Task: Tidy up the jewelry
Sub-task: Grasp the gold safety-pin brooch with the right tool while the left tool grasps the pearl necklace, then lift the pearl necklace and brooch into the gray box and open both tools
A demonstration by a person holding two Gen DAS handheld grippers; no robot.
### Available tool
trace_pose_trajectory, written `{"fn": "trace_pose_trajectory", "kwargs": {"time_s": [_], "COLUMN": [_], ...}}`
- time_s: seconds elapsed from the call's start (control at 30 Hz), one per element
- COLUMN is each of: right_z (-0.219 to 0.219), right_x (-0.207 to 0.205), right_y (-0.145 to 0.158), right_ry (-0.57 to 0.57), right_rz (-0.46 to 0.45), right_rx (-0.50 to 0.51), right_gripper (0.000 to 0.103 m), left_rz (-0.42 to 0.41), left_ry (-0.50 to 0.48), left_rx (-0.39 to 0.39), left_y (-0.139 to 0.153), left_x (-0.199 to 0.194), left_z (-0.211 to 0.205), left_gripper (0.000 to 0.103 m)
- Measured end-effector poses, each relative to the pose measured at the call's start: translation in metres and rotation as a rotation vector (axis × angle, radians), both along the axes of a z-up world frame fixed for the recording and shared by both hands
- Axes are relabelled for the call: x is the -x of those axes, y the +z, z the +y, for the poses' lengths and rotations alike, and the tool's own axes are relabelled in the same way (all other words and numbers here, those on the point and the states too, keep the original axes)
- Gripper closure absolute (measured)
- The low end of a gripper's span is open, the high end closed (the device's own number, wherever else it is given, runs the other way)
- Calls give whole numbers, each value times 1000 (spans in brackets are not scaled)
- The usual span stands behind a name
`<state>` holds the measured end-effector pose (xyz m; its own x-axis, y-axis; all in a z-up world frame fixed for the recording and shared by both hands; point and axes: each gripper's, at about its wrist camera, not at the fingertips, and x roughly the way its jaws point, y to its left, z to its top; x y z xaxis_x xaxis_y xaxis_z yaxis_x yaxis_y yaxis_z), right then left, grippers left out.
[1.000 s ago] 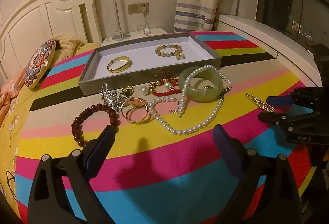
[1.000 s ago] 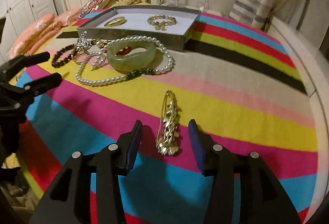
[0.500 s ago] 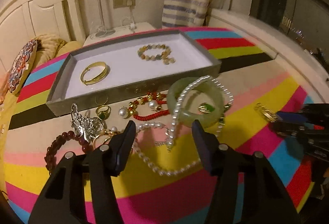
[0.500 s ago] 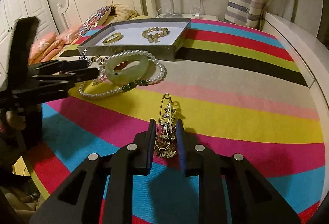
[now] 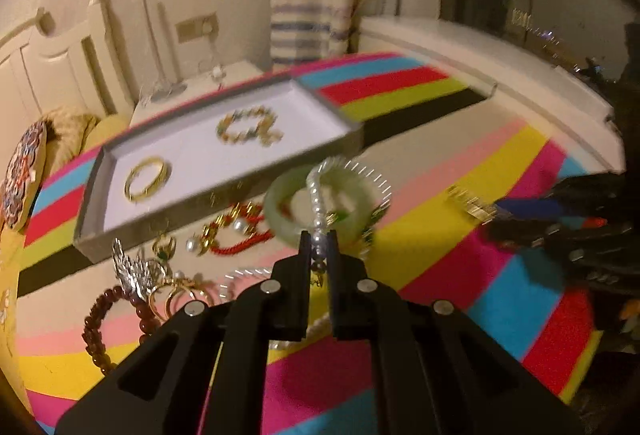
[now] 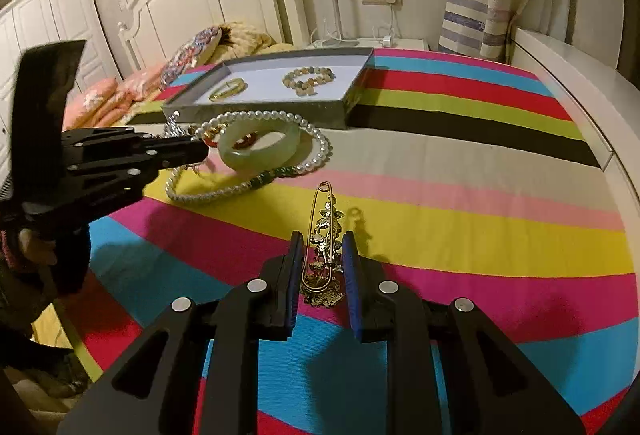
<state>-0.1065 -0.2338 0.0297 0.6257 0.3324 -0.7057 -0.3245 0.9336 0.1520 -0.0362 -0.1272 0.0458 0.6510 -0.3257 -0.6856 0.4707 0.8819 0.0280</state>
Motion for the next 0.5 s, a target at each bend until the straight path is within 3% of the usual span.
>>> {"fn": "trace_pose_trajectory", "kwargs": {"time_s": [0.23, 0.5], "right_z": [3, 3], "right_x": [10, 22], "right_y": [19, 42], "right_ry": [8, 10], "right_rz": [-57, -125], "right_rx": [-22, -38], "right_gripper": [83, 83], "left_rz": [-101, -182], "left_ry": [-115, -152], "left_rx": [126, 210], "left_y": [68, 126], "left_x": [36, 60], "left_z": [-8, -6], "left_gripper": [96, 96]}}
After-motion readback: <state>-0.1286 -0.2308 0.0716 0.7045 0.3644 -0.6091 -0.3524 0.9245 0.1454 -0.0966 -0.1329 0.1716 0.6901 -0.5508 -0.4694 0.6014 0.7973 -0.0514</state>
